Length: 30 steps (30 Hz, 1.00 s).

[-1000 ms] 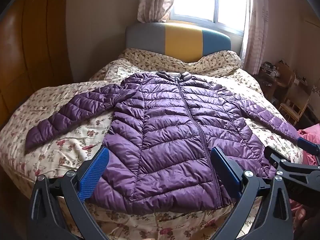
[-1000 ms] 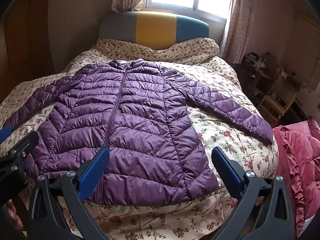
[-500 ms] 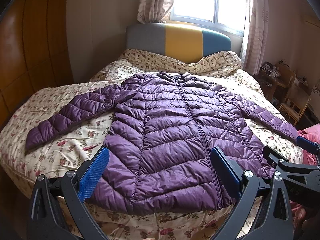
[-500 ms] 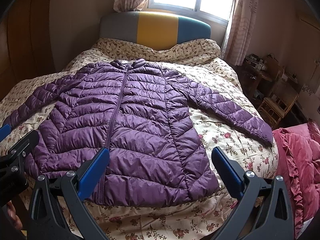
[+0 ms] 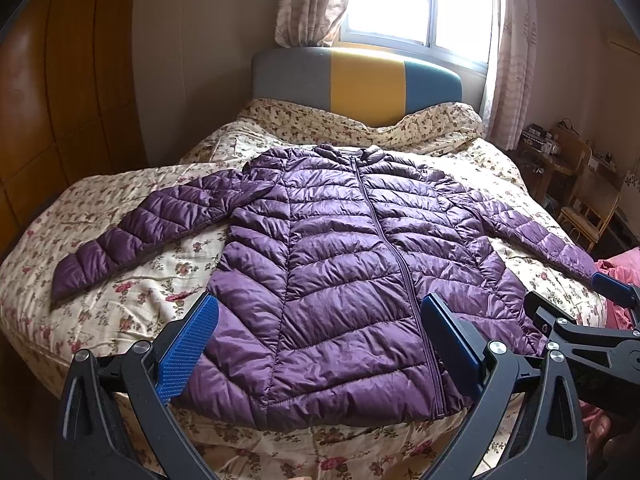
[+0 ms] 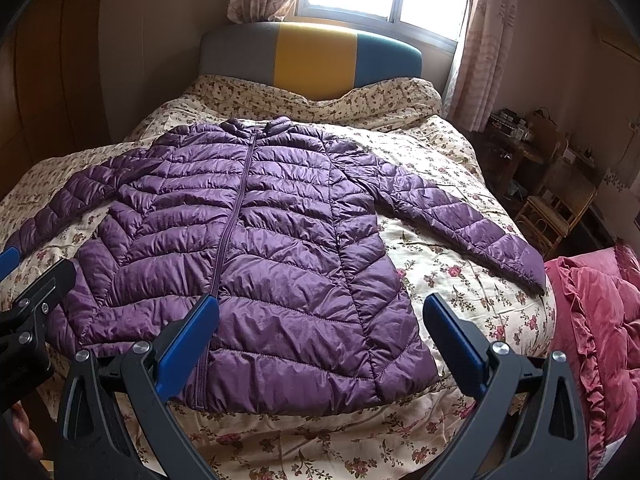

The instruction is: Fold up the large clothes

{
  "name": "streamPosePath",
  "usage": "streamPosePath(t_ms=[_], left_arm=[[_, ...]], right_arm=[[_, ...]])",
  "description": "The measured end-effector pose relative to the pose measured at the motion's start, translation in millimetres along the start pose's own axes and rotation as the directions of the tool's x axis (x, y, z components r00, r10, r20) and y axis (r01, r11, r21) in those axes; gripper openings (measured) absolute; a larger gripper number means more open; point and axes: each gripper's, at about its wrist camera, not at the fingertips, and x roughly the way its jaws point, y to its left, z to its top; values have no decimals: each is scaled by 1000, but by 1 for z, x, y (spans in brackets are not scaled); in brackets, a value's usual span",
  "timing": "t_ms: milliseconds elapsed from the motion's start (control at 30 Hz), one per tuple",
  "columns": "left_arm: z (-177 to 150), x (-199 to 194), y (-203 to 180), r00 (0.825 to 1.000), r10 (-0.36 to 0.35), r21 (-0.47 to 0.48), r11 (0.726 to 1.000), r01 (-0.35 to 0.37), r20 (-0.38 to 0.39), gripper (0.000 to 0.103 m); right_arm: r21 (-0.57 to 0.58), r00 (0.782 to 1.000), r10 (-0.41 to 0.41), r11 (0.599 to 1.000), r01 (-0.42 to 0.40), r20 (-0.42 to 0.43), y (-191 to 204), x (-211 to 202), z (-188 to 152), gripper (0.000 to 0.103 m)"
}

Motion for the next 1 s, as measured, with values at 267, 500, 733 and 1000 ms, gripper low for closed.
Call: streamPosePath(t_ms=[267, 500, 733, 1000], left_arm=[[0, 0, 0, 1000, 0, -2, 1000, 0, 1, 100], [-1, 1, 1, 1000, 7, -8, 1000, -7, -4, 100], [-1, 3, 1, 1000, 10, -7, 1000, -10, -9, 100], [1, 11, -2, 1000, 14, 8, 1000, -14, -20, 100]], right_arm=[[-4, 1000, -1, 1000, 1, 0, 0, 1, 1, 101], [-6, 1000, -4, 1000, 4, 3, 0, 2, 2, 101], [-2, 1000, -3, 1000, 3, -3, -2, 5, 3, 101], [7, 1000, -2, 1000, 2, -21, -8, 16, 6, 101]])
